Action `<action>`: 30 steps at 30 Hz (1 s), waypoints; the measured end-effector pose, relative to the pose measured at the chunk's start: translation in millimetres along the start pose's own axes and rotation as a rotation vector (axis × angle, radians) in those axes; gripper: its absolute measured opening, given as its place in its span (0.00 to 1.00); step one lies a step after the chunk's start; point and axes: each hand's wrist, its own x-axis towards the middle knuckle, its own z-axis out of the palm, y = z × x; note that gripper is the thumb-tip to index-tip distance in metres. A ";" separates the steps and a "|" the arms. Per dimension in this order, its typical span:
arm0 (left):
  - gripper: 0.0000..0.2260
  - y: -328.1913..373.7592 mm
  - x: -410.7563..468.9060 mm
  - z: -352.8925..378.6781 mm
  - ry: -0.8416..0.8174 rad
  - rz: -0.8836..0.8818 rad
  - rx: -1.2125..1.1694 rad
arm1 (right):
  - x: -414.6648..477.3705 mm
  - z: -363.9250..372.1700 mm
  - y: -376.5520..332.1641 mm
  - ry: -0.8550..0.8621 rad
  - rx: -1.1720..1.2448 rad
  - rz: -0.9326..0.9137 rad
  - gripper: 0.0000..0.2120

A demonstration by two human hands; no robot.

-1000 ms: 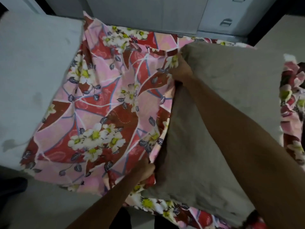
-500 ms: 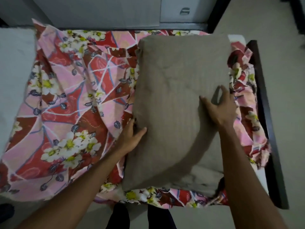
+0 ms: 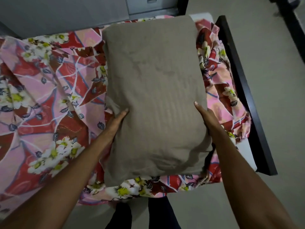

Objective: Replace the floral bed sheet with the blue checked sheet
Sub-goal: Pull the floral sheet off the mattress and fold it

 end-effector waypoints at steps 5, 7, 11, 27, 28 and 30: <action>0.31 44.3 -12.9 14.0 0.005 0.005 -0.070 | -33.4 7.2 -52.3 0.077 0.138 -0.127 0.16; 0.24 65.0 -20.5 12.1 0.000 0.023 -0.082 | -49.7 12.5 -78.8 0.096 0.134 -0.211 0.17; 0.09 112.7 -49.0 -11.7 -0.020 0.098 -0.072 | -86.9 36.8 -127.0 0.124 0.150 -0.320 0.11; 0.13 95.3 -144.9 -409.7 0.377 0.101 -0.026 | -216.2 412.9 -143.2 -0.009 0.094 -0.527 0.16; 0.15 92.3 -152.6 -438.9 0.416 0.107 -0.023 | -220.0 443.9 -141.8 -0.030 0.093 -0.531 0.16; 0.18 83.8 -163.7 -500.0 0.455 0.128 -0.023 | -227.4 507.0 -138.6 -0.085 0.093 -0.534 0.17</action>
